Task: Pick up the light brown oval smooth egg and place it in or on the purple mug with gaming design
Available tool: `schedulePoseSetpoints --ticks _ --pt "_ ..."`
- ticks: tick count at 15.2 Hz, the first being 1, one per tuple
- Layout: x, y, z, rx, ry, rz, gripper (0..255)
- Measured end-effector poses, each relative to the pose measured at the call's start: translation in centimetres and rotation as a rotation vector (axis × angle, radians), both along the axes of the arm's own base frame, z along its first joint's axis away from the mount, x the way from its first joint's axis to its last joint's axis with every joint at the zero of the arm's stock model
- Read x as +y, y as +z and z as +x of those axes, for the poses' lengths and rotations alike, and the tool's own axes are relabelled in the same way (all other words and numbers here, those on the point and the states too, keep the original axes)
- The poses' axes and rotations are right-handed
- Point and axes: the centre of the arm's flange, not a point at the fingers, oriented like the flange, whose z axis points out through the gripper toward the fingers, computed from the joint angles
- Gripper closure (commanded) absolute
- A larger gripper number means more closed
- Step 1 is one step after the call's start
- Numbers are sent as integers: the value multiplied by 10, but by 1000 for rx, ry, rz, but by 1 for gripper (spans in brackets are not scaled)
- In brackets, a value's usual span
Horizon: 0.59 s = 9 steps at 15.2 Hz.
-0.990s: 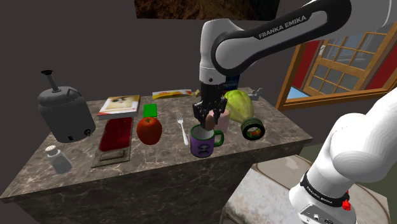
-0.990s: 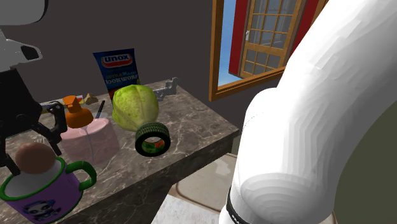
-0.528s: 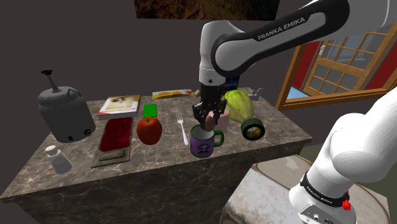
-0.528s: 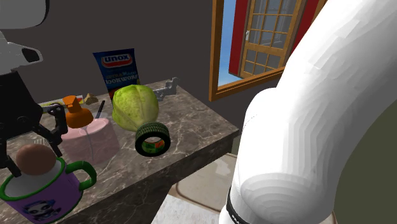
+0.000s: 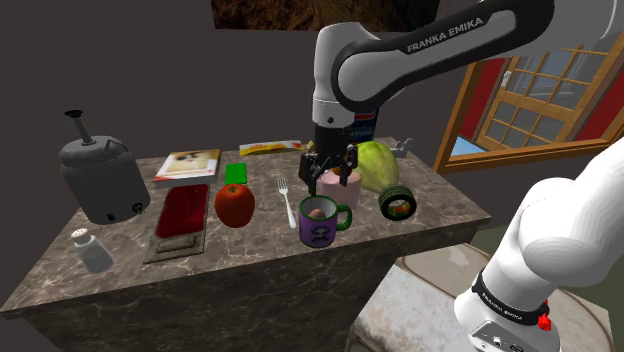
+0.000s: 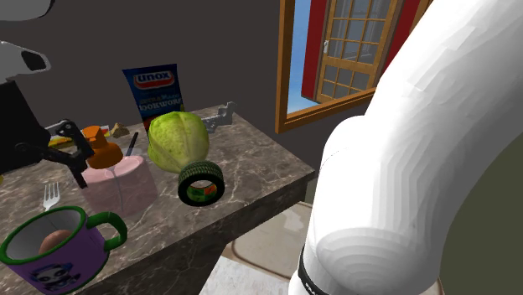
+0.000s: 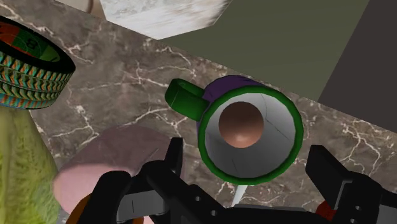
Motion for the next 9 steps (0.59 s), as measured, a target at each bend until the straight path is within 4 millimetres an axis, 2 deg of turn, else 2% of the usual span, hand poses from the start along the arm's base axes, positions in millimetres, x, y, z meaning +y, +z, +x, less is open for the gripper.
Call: schedulePoseSetpoints --ticks 3,9 --pt "-1 30 3 -1 0 0 0" --pt "-3 35 0 1 0 0 0"
